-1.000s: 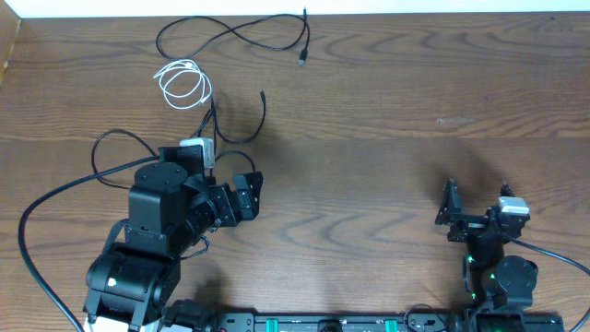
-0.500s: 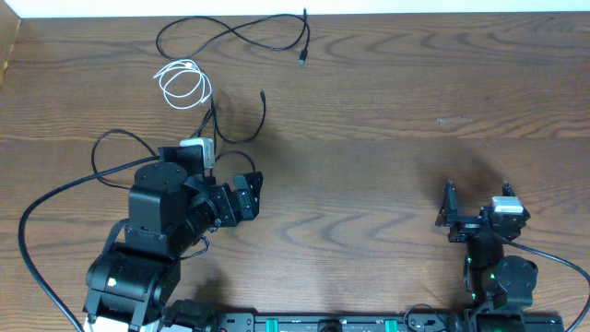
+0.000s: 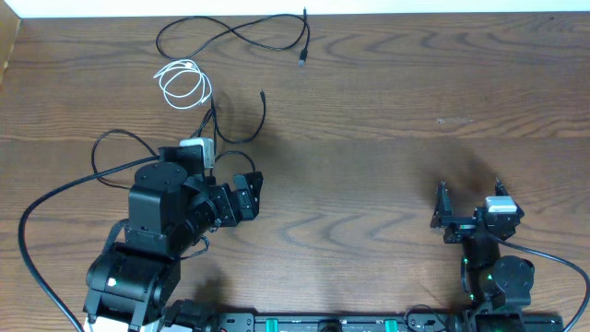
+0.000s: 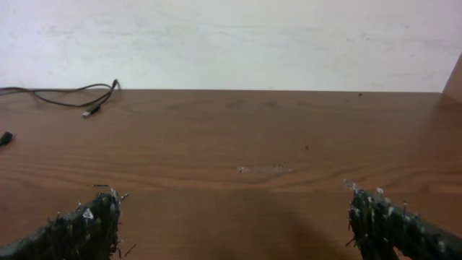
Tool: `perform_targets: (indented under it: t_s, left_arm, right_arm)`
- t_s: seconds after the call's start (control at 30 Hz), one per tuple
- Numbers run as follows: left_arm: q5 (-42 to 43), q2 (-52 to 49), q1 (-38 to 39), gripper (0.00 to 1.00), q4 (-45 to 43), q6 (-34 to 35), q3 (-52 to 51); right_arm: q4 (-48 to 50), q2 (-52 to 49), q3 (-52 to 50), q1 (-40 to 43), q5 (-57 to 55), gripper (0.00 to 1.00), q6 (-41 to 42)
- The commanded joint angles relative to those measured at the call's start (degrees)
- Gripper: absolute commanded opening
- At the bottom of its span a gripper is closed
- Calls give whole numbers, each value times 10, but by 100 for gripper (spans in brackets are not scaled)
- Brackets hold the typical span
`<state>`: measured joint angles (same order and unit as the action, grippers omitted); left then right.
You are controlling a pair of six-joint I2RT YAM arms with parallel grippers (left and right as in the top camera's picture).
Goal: Untangle cables
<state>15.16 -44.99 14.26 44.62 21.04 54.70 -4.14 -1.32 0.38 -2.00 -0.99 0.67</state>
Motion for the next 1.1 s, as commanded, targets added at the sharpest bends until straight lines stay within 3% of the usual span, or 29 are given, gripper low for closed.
perform_targets:
  t_s: [0.0,1.07]
  left_arm:
    - [7,1,0,95,0,3,10]
    - [7,1,0,95,0,3,10]
  right_arm:
    - [-6,7,-1,-3,5,99,1]
    - [-3,7,-1,16,3,99,-10]
